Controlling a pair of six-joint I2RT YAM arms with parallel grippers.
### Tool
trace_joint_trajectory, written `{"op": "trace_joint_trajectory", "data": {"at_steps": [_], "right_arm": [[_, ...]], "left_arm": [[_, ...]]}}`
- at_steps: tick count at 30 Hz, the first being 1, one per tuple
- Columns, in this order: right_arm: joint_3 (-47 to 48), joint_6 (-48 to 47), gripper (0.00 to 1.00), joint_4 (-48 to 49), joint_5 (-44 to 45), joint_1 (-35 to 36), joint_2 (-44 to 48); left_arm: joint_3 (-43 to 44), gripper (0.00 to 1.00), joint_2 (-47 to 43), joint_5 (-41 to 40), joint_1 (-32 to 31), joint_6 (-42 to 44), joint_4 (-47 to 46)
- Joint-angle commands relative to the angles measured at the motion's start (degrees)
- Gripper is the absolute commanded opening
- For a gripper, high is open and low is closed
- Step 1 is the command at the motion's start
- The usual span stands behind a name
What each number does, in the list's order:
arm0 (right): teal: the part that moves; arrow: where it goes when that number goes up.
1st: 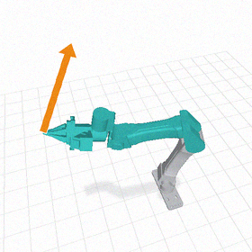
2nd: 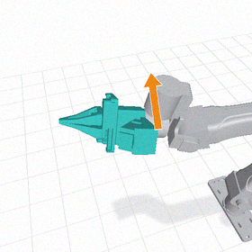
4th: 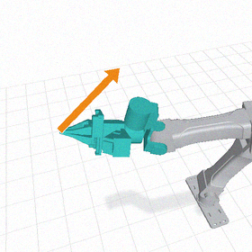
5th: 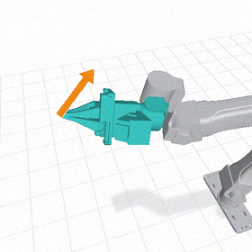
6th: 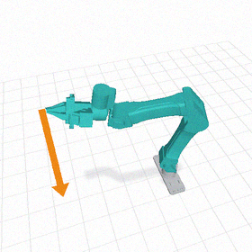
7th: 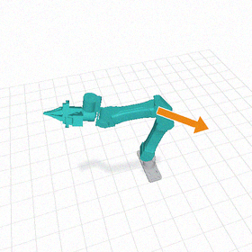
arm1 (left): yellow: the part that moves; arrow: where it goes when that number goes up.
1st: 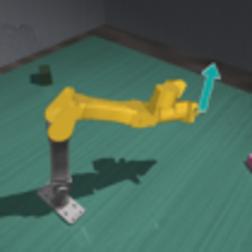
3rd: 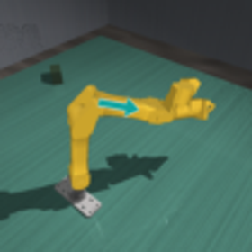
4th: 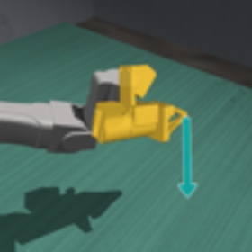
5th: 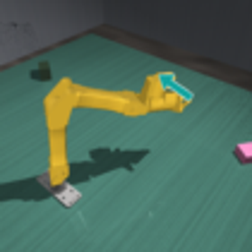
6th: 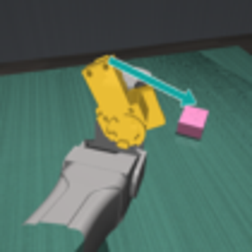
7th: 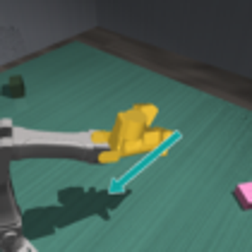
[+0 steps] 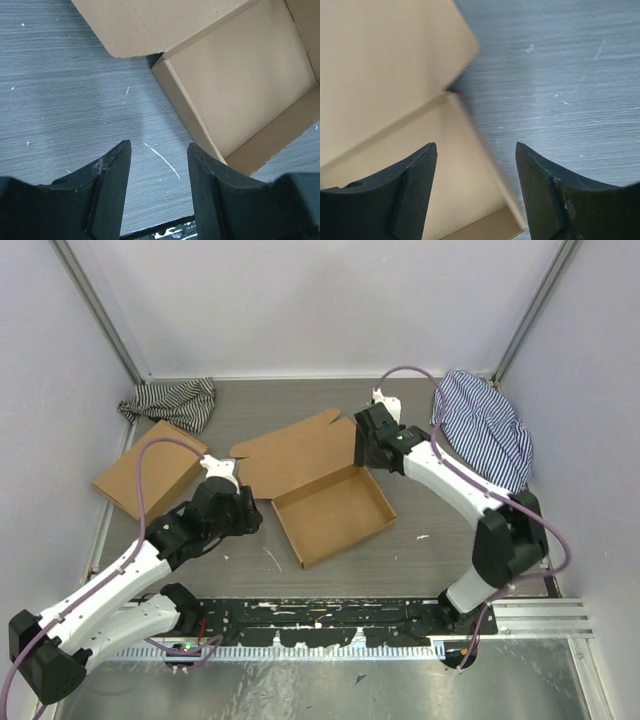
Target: Fold the paper box
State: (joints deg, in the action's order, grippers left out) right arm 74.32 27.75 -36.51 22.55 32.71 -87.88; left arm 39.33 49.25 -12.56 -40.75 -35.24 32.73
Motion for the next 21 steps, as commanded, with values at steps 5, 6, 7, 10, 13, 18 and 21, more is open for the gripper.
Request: {"op": "trace_joint_trajectory", "data": {"at_steps": [5,6,7,10,13,18,21], "right_arm": [[-6.27,-12.74,0.65,7.75,-8.82,-5.72,-3.93],[-7.02,-12.91,0.64,8.43,-10.57,-5.73,-3.75],[-7.63,-12.98,0.64,9.14,-12.11,-5.68,-3.57],[-8.69,-12.73,0.63,9.97,-13.4,-5.68,-3.31],[-9.38,-12.18,0.62,9.9,-12.93,-5.73,-2.76],[-11.85,-11.44,0.6,10.84,-13.06,-5.72,1.26],[-13.56,-11.3,0.59,12.55,-17.43,-5.73,3.59]], "left_arm": [[-1.46,0.56,-6.44,-1.96,0.18,-0.52,3.53],[-1.84,0.56,-7.19,-2.23,0.17,-0.68,3.57],[-2.19,0.56,-7.47,-2.43,0.23,-0.82,3.51],[-3.38,0.56,-8.35,-2.23,0.15,-1.35,2.78],[-4.03,0.56,-8.15,-1.91,0.21,-1.62,2.46],[-4.56,0.56,-7.14,-1.42,0.21,-1.69,2.04],[-5.08,0.56,-6.84,-0.97,0.21,-1.93,1.31]]}}
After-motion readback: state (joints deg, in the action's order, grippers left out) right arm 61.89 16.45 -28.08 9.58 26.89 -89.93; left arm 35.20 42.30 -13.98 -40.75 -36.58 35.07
